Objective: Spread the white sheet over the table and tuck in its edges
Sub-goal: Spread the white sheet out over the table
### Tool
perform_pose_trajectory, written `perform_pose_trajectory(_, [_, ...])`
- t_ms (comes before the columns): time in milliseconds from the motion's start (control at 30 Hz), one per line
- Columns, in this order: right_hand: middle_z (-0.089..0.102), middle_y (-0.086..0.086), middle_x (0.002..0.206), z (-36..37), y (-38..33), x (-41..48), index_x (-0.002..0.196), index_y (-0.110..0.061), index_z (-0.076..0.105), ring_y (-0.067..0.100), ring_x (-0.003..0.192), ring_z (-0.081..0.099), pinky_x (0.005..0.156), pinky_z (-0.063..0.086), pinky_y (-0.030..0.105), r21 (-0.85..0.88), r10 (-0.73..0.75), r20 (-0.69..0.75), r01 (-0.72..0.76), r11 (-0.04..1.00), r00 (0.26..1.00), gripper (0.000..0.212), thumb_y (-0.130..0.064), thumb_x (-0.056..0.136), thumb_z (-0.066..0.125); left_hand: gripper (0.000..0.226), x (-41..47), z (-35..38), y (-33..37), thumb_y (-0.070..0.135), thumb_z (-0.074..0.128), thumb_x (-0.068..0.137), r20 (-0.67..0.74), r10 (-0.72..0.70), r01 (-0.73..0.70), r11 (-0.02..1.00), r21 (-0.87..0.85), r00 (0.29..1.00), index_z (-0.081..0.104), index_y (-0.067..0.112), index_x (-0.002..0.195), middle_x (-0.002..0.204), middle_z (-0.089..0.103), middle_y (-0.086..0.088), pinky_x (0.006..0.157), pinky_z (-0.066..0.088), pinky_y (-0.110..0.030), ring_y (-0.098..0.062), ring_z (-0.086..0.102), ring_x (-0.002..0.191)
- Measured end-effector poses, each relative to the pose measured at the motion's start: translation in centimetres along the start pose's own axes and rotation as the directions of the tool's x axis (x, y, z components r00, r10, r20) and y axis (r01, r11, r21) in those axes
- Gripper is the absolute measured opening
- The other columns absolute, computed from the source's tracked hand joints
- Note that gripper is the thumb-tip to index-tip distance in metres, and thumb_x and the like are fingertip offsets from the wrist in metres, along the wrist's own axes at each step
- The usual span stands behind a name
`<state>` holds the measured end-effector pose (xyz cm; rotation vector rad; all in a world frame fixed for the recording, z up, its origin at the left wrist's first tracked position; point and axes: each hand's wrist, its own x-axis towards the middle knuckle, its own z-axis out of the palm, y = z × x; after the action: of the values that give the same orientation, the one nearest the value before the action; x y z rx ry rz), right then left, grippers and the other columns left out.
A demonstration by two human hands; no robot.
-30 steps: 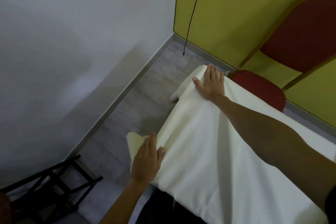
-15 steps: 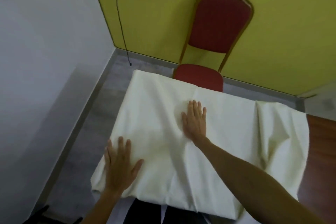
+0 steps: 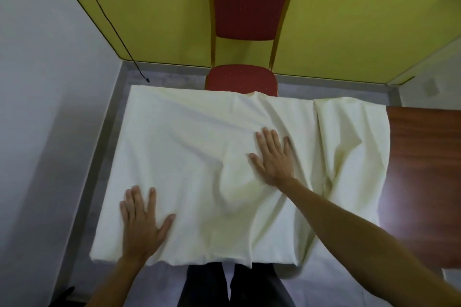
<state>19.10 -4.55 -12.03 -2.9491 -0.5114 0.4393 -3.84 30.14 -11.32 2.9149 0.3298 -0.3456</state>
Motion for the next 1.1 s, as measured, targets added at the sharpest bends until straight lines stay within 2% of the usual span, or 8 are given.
perform_pose_trajectory(100, [-0.009, 0.003, 0.17, -1.3, 0.3, -0.9, 0.163, -0.019, 0.001, 0.022, 0.157, -0.01, 0.127, -0.007, 0.045, 0.125, -0.031, -0.033, 0.035, 0.992, 0.999, 0.075, -0.062, 0.104, 0.018, 0.09, -0.6, -0.3, 1.4, 0.07, 0.022, 0.092, 0.016, -0.026, 0.027, 0.999, -0.034, 1.0, 0.029, 0.004, 0.153, 0.161, 0.009, -0.028, 0.117, 0.011, -0.067, -0.049, 0.007, 0.149])
perform_pose_trajectory(200, [0.004, 0.006, 0.17, -1.8, 2.8, -4.0, 0.162, -0.012, 0.013, 0.023, 0.158, -0.001, 0.129, 0.001, 0.043, 0.254, 0.163, -0.172, -0.116, 0.96, 0.971, 0.071, -0.054, 0.105, 0.017, 0.09, -1.5, 0.3, 5.0, 0.07, 0.021, 0.093, 0.044, 0.024, -0.022, 0.998, -0.051, 0.999, 0.033, 0.003, 0.152, 0.161, 0.016, -0.026, 0.115, 0.012, -0.069, -0.048, 0.009, 0.149])
perform_pose_trajectory(267, [0.01, 0.009, 0.17, -1.1, 5.2, -5.8, 0.161, -0.01, 0.015, 0.025, 0.158, 0.006, 0.129, 0.006, 0.045, 0.3, 0.262, -0.155, -0.207, 0.931, 0.952, 0.074, -0.054, 0.102, 0.013, 0.09, -2.1, 1.0, 7.4, 0.07, 0.023, 0.093, 0.054, 0.092, -0.089, 0.995, -0.052, 0.994, 0.033, 0.003, 0.151, 0.162, 0.017, -0.023, 0.115, 0.012, -0.069, -0.046, 0.009, 0.15])
perform_pose_trajectory(467, [-0.009, 0.004, 0.17, -0.1, 8.8, -7.3, 0.162, -0.018, 0.0, 0.024, 0.157, -0.01, 0.124, -0.012, 0.034, 0.284, 0.214, -0.059, -0.19, 0.94, 0.975, 0.083, -0.068, 0.097, 0.013, 0.092, -1.6, 2.7, 15.2, 0.069, 0.032, 0.094, 0.039, 0.316, -0.312, 0.947, -0.078, 0.948, 0.023, 0.001, 0.154, 0.164, 0.009, -0.019, 0.115, 0.017, -0.066, -0.04, 0.008, 0.151])
perform_pose_trajectory(567, [-0.016, 0.004, 0.17, 0.3, 9.7, -6.5, 0.162, -0.019, -0.004, 0.024, 0.156, -0.017, 0.125, -0.012, 0.039, 0.241, 0.19, -0.047, -0.173, 0.955, 0.981, 0.089, -0.074, 0.094, 0.014, 0.091, -0.6, 3.2, 17.9, 0.069, 0.031, 0.093, 0.059, 0.284, -0.283, 0.959, -0.019, 0.957, 0.022, 0.003, 0.155, 0.164, 0.01, -0.02, 0.116, 0.017, -0.066, -0.04, 0.01, 0.151])
perform_pose_trajectory(733, [-0.01, 0.009, 0.17, -0.5, 11.7, -3.1, 0.163, -0.016, 0.001, 0.029, 0.156, -0.012, 0.126, -0.012, 0.038, 0.173, 0.194, -0.085, -0.177, 0.969, 0.977, 0.094, -0.075, 0.095, 0.027, 0.09, 1.0, 3.6, 18.9, 0.069, 0.032, 0.093, 0.03, 0.234, -0.235, 0.971, 0.042, 0.972, 0.02, 0.006, 0.156, 0.164, 0.008, -0.02, 0.117, 0.013, -0.065, -0.039, 0.006, 0.152])
perform_pose_trajectory(933, [-0.003, 0.013, 0.17, -1.3, 13.8, 1.0, 0.163, -0.011, 0.006, 0.033, 0.157, -0.007, 0.127, -0.004, 0.042, 0.156, 0.107, -0.121, -0.088, 0.984, 0.987, 0.099, -0.08, 0.092, 0.016, 0.09, 3.7, 3.5, 20.9, 0.069, 0.034, 0.093, -0.019, 0.194, -0.193, 0.98, 0.042, 0.981, 0.017, 0.008, 0.157, 0.164, 0.007, -0.02, 0.118, 0.01, -0.064, -0.038, 0.003, 0.152])
perform_pose_trajectory(1100, [0.001, 0.013, 0.17, -3.0, 12.1, -1.7, 0.162, -0.012, 0.01, 0.031, 0.157, -0.003, 0.128, 0.003, 0.047, 0.212, 0.136, -0.182, -0.096, 0.973, 0.974, 0.081, -0.063, 0.102, 0.029, 0.088, 2.7, 3.4, 20.8, 0.068, 0.026, 0.095, -0.027, 0.192, -0.193, 0.981, -0.013, 0.981, 0.014, 0.008, 0.157, 0.165, 0.005, -0.017, 0.119, 0.009, -0.063, -0.035, -0.001, 0.153])
